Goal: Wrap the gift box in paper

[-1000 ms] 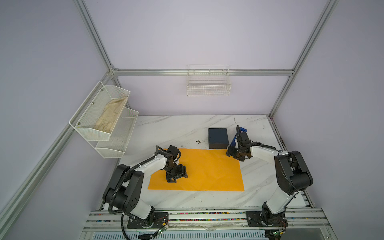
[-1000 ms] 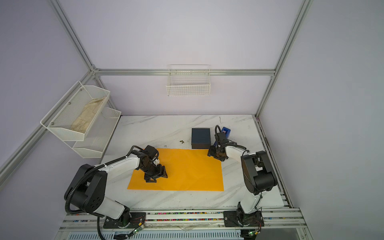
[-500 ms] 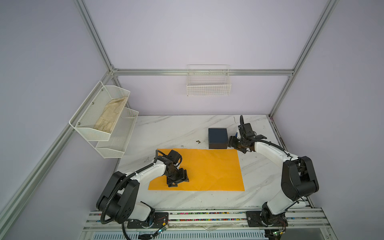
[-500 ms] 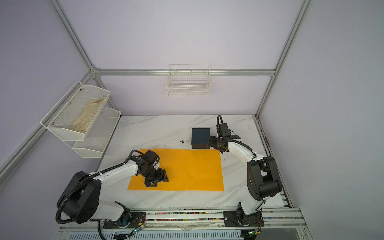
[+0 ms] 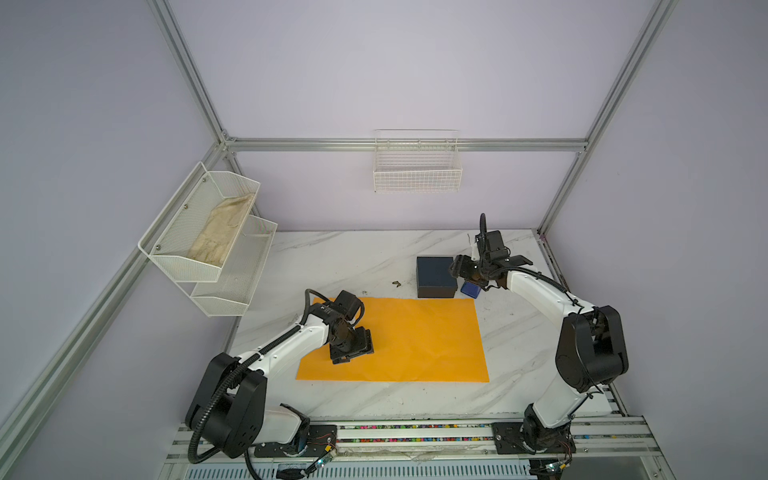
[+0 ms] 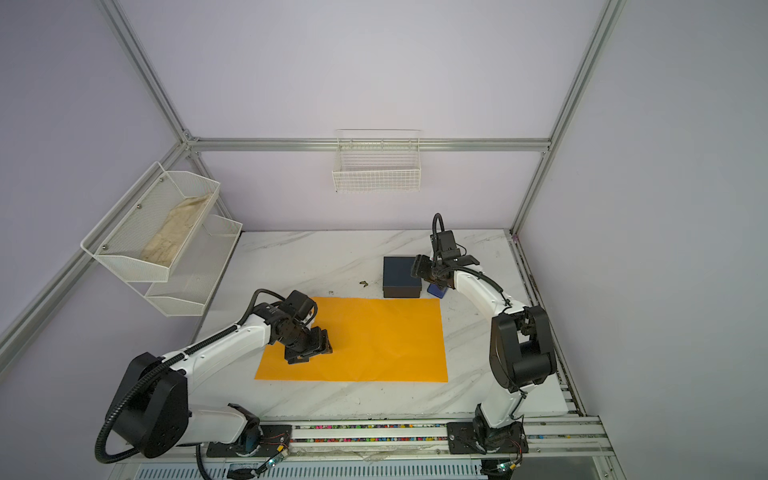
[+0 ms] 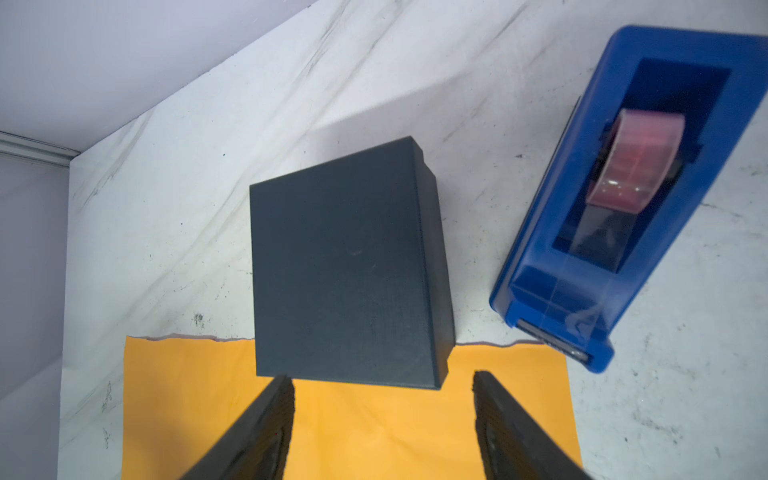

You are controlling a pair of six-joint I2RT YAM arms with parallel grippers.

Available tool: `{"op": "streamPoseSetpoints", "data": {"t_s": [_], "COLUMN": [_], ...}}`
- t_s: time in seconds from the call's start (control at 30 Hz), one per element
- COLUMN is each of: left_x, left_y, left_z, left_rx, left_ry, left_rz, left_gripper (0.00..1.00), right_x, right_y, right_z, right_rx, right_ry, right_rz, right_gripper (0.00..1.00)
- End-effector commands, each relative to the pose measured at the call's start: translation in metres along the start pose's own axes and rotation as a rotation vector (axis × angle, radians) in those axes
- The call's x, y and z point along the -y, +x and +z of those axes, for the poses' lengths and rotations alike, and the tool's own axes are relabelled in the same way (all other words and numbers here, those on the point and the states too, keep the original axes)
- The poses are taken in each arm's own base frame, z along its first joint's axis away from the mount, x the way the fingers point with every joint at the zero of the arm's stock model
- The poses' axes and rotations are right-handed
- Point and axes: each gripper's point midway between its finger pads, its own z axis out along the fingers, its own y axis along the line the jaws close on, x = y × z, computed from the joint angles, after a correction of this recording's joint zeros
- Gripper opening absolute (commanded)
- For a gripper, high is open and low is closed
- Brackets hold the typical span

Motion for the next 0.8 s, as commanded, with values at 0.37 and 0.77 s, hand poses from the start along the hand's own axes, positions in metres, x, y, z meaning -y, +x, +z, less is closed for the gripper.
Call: {"op": "streamPoseSetpoints", "data": {"t_s": [0.37, 0.77], "left_x": [0.013, -0.011], "left_y": [-0.044, 0.009], "left_z": [0.028, 0.048], "left_rx": [0.008, -0.081], "left_ry": [-0.012, 0.024], "left_rz": [0.146, 0.041], "left_gripper": [0.76, 0.76], "right_x": [-0.014, -0.01], "right_y": [-0.024, -0.019], "right_z": [0.001, 0.004], "right_rx": [0.022, 0.006], "right_ry": [-0.015, -0.007], "right_rz": [0.012, 0.017], "right_gripper": [0.7, 0.7]}}
